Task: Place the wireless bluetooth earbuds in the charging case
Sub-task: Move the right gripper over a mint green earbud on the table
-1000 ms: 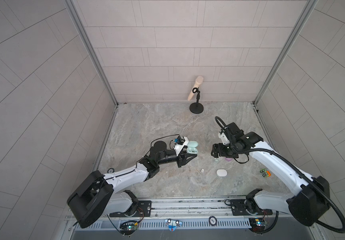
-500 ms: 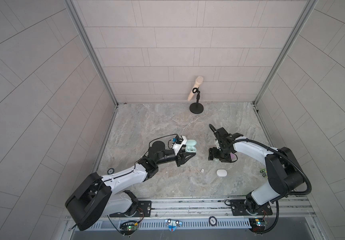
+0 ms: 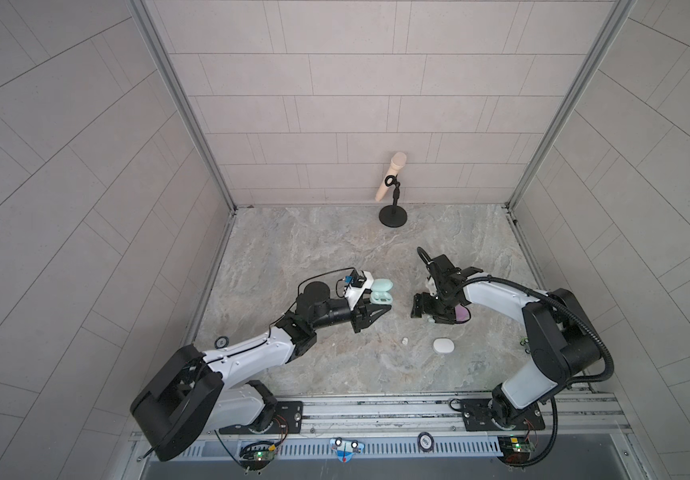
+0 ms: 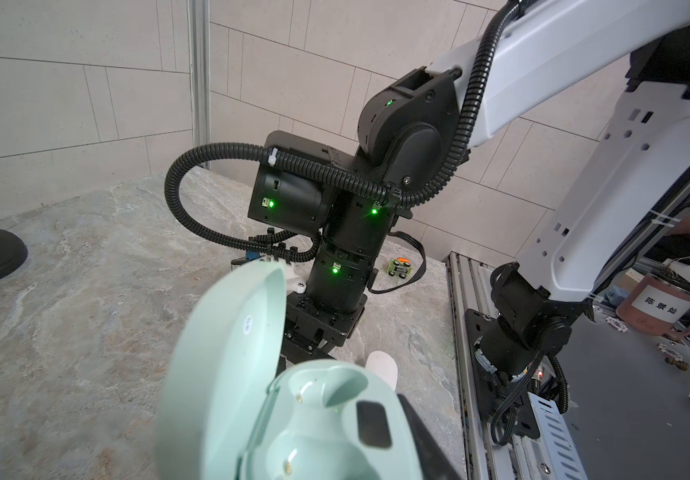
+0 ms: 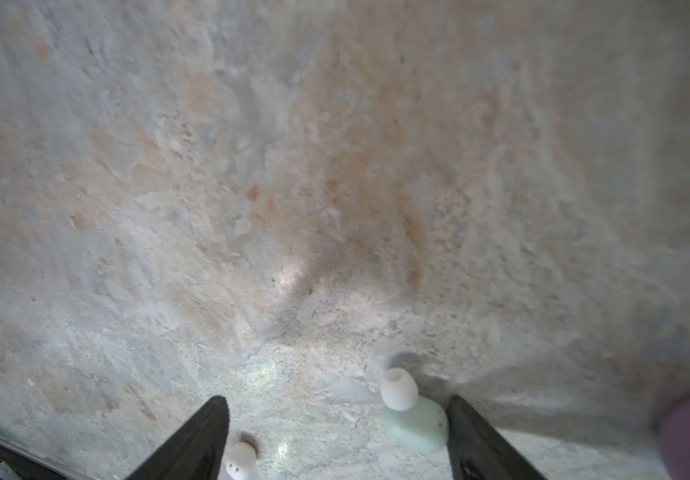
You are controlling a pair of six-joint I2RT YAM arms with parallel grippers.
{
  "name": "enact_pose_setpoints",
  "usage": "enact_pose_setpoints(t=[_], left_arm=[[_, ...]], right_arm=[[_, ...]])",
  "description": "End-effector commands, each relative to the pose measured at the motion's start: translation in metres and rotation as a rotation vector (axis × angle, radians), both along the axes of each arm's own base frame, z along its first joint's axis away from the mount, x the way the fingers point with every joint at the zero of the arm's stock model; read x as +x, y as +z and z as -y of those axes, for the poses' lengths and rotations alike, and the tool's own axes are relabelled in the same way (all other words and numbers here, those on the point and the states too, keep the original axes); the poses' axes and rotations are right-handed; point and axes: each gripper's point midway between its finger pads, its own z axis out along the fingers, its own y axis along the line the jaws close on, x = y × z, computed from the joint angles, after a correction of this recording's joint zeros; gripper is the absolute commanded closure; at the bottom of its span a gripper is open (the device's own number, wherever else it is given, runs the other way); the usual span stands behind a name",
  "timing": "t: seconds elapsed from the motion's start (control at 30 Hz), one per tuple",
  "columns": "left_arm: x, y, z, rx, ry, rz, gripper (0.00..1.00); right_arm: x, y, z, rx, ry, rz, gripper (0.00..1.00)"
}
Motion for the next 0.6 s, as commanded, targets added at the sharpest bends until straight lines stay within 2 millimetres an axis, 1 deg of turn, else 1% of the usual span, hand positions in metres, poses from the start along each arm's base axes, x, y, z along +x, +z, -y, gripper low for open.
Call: enact_pose_setpoints(t=[0.0, 0.2, 0.33, 0.57], left_arm=[[0.000, 0.006, -0.002, -0.016, -0.002, 0.029, 0.92], [-0.001, 0.006, -0.002, -0.017, -0.003, 0.030, 0.92], [-0.001, 0.006, -0.002, -0.019, -0.003, 0.029, 0.92], [-0.001, 0.006, -0.003, -0.020, -0.001, 0.029, 0.92]], right_arm=[[0.001, 0.009, -0.008, 0.045, -0.023, 0.006, 0.16], [0.011, 0.033, -0.031, 0.122, -0.016, 0.060, 0.16], [0.016, 0.043, -0.041, 0.156, -0.006, 0.083, 0.16], [0.015, 0.049, -0.029, 0.079, 0.028, 0.098, 0.16]])
